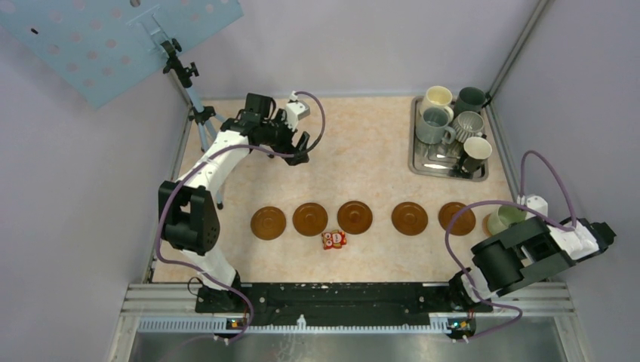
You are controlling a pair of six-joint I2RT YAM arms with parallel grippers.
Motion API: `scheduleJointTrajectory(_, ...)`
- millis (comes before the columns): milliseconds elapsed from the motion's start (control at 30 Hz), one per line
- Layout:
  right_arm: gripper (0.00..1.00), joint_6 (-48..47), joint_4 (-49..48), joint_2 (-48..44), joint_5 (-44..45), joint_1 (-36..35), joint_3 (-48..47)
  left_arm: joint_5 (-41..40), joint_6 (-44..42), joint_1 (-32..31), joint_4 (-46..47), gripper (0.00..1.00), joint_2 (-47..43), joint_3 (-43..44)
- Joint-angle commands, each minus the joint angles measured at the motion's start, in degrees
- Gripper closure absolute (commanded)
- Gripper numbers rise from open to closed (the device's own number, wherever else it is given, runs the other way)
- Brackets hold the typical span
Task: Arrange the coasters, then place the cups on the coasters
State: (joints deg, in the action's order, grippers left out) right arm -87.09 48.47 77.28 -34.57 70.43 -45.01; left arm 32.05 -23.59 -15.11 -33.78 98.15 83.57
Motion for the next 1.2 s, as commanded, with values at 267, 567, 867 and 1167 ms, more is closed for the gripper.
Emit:
scheduleJointTrajectory(267,0.25,-8.0,18.41,0.22,1.17,-1.19,-12.86,0.17,-3.02,-0.13,-1.72,0.01,1.82,4.65)
scheduleJointTrajectory(567,0.25,12.5,20.98,1.3,-1.71,-17.35,-25.58,-2.02,-3.54,-0.17,-2.62,0.01,2.93,6.45)
scheduleJointTrajectory(867,0.25,37.17,11.39,10.48,1.17,-33.27,-40.68,-9.92,2.77,0.0,1.16,0.01,2.75,9.5)
scheduleJointTrajectory(1167,0.26,39.35,15.54,23.28,6.32,-40.37,-55.02,-10.24,6.13,0.0,11.74,0.01,-1.66,1.4)
